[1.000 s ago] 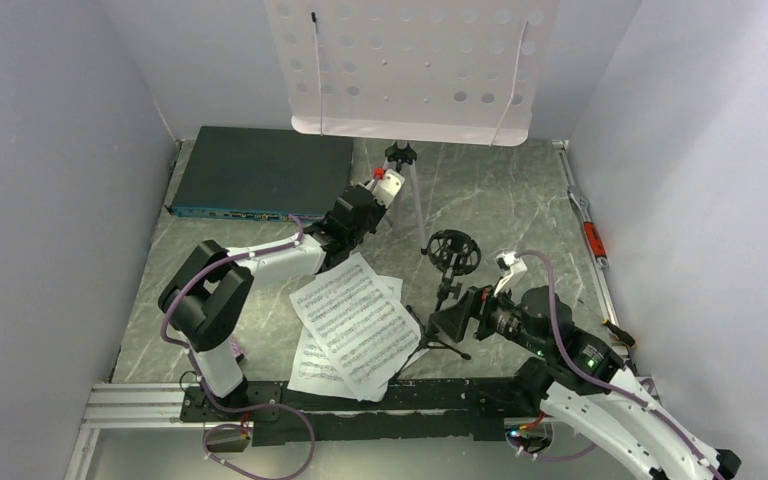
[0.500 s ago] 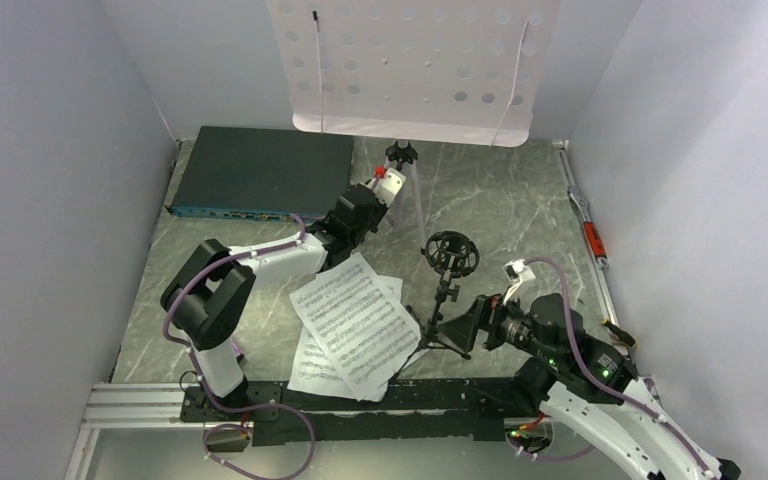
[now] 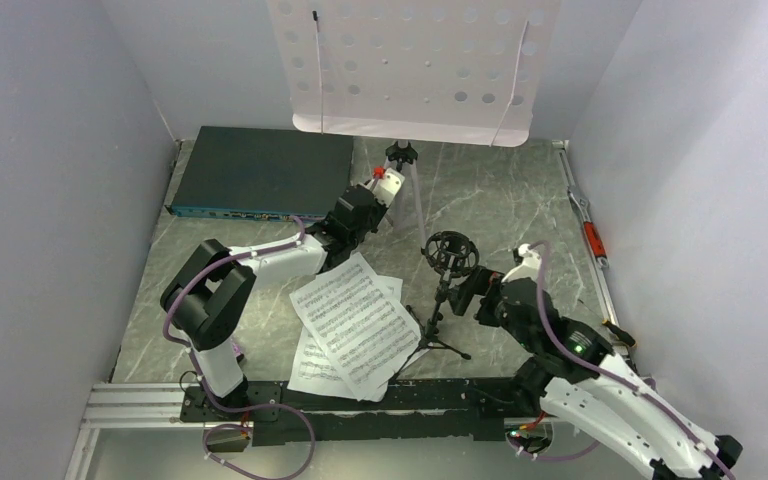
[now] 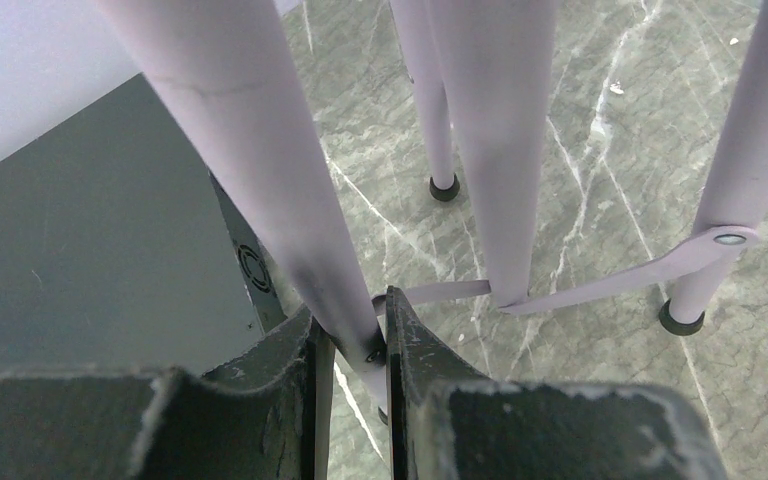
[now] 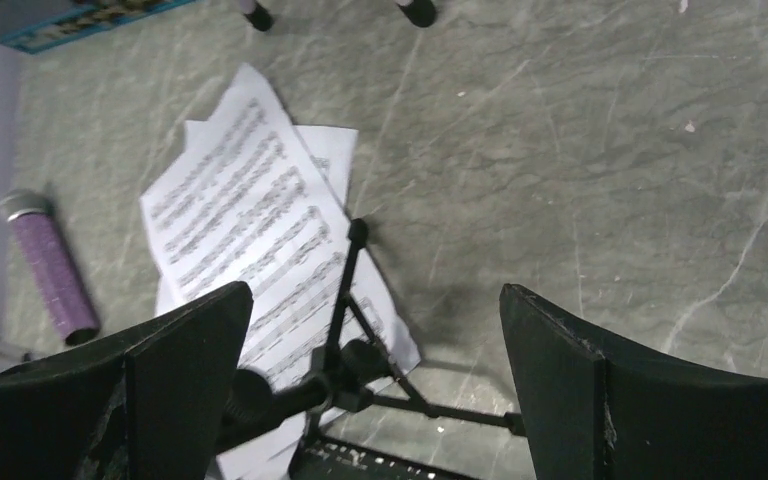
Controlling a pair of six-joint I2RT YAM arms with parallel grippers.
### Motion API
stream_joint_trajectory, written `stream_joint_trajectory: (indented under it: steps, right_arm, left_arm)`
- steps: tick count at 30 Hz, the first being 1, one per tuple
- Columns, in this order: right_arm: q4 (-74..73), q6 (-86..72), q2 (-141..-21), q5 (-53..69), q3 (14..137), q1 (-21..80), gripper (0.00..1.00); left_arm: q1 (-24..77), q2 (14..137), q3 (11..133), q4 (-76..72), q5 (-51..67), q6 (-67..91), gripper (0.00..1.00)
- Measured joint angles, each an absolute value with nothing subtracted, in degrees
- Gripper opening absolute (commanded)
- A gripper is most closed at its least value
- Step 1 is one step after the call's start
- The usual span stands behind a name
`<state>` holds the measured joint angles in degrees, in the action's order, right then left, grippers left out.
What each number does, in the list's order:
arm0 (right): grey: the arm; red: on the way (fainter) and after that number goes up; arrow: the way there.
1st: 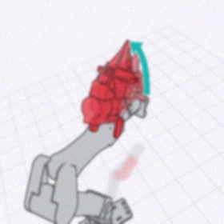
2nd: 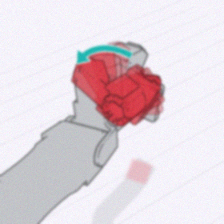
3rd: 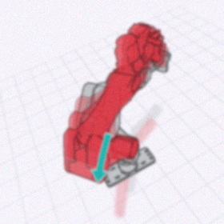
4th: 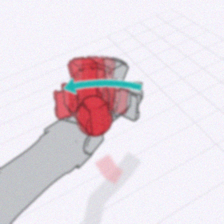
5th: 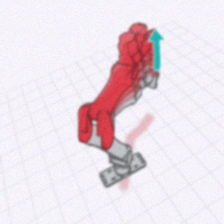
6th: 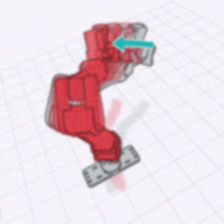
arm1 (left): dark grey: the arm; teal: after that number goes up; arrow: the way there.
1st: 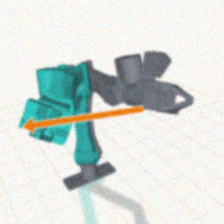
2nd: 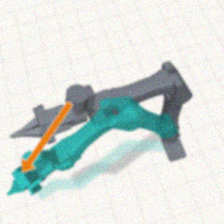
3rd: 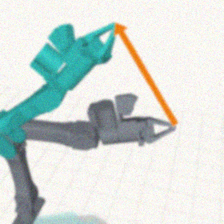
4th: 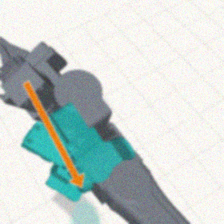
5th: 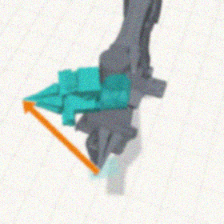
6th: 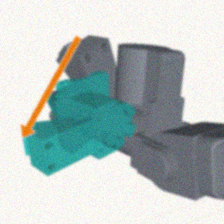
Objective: Set up the instrument practice props
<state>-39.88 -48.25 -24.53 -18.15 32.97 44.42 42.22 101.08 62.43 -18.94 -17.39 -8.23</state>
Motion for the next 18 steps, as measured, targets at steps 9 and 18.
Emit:
stream_joint_trajectory:
  steps: [9, 18]
  right_arm:
    - [-21.63, -42.96, -26.74, -24.23, 22.63, 43.88, 0.99]
    - [-2.07, -38.92, -33.52, -11.27, 18.24, 24.88, 0.99]
  left_arm:
    - [42.19, 100.29, 60.62, -21.15, -16.73, -8.14, 0.03]
    - [42.19, 99.35, 59.22, -22.06, -15.7, -8.27, 0.03]
